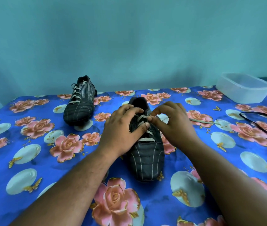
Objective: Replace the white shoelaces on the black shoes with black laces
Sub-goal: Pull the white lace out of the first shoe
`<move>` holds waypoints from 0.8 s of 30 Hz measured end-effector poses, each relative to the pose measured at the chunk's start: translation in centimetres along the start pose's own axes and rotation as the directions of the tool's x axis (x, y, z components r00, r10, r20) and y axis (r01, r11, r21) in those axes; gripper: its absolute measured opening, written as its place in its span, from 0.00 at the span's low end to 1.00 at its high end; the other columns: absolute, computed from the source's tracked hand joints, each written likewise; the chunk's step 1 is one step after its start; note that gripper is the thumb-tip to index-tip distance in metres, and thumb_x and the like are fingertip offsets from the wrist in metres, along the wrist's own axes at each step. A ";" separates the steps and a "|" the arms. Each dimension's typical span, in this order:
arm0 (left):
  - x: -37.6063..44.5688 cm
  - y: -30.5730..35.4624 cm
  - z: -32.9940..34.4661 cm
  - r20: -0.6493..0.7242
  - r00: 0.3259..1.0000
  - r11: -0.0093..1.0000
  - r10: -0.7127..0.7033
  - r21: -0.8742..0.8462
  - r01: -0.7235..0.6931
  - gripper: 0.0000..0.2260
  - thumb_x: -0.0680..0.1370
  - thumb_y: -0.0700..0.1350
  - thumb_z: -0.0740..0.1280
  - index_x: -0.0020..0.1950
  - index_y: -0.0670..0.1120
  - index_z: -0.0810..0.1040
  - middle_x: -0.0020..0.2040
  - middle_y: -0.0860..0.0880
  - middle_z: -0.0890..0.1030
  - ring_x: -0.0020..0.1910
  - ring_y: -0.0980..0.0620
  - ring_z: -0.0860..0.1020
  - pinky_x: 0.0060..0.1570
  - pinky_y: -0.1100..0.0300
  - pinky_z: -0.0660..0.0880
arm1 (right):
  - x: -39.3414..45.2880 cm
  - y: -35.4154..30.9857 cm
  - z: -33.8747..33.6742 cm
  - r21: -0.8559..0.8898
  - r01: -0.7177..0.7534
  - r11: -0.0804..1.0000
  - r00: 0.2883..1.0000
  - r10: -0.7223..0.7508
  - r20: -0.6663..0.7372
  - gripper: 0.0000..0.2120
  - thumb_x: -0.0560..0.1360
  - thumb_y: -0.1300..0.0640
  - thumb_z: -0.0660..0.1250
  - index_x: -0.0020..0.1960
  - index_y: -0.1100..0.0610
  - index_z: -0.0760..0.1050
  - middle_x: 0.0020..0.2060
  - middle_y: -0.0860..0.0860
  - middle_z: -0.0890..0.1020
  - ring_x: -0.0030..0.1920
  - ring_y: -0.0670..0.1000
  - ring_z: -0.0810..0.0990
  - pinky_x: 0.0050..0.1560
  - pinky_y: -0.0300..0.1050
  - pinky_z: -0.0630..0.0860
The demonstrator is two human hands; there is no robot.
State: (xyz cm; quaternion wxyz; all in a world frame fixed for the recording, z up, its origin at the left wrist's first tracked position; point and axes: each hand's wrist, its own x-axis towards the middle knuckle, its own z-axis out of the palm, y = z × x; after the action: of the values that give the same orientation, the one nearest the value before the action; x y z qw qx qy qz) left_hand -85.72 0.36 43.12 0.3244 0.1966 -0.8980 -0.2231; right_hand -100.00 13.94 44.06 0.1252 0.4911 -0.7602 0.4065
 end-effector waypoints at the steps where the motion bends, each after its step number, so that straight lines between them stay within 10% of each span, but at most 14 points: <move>1: 0.0 0.0 0.0 -0.003 1.000 1.000 0.002 -0.003 -0.002 0.26 0.73 0.70 0.61 0.66 0.60 0.76 0.69 0.55 0.73 0.70 0.52 0.71 0.69 0.44 0.69 | 0.0 0.0 0.1 0.018 0.006 1.000 1.000 -0.006 0.025 0.06 0.76 0.46 0.73 0.47 0.49 0.81 0.47 0.46 0.78 0.53 0.51 0.73 0.54 0.48 0.70; 7: 0.1 0.0 -0.1 -0.004 1.000 1.000 0.011 0.004 -0.010 0.24 0.73 0.70 0.62 0.65 0.60 0.76 0.68 0.55 0.74 0.67 0.52 0.73 0.67 0.43 0.70 | 0.9 -0.6 -1.9 0.273 -0.081 0.958 0.961 0.148 -0.233 0.06 0.82 0.57 0.65 0.47 0.52 0.73 0.47 0.49 0.75 0.45 0.35 0.73 0.47 0.28 0.67; 12: 0.0 0.1 -0.1 -0.014 1.000 1.000 0.018 0.004 -0.018 0.23 0.73 0.69 0.62 0.64 0.61 0.76 0.66 0.57 0.74 0.67 0.53 0.72 0.67 0.44 0.70 | 1.8 3.3 -2.9 0.336 -0.381 0.861 0.794 0.491 -0.358 0.10 0.81 0.44 0.61 0.51 0.49 0.74 0.53 0.53 0.78 0.52 0.55 0.77 0.58 0.57 0.75; 19: 0.0 0.0 -0.1 -0.013 1.000 1.000 0.013 0.005 -0.013 0.25 0.73 0.69 0.63 0.66 0.60 0.76 0.68 0.55 0.74 0.68 0.52 0.72 0.68 0.44 0.70 | 0.2 0.2 -0.6 -0.058 -0.083 0.995 0.996 0.084 0.006 0.21 0.74 0.31 0.60 0.58 0.41 0.78 0.56 0.41 0.77 0.63 0.49 0.69 0.60 0.54 0.66; 24: 0.0 0.0 0.0 -0.009 1.000 1.000 0.022 0.010 -0.021 0.24 0.74 0.69 0.63 0.65 0.60 0.76 0.67 0.56 0.74 0.68 0.53 0.72 0.67 0.45 0.70 | 0.0 -0.5 0.0 0.062 0.057 0.996 0.998 -0.058 0.011 0.07 0.79 0.41 0.63 0.46 0.43 0.76 0.48 0.41 0.76 0.53 0.46 0.73 0.56 0.49 0.70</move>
State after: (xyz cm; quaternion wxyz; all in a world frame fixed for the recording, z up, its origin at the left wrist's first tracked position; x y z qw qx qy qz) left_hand -85.72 0.31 43.15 0.3298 0.1895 -0.8996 -0.2144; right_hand -99.60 13.81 44.32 0.1169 0.5190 -0.7335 0.4229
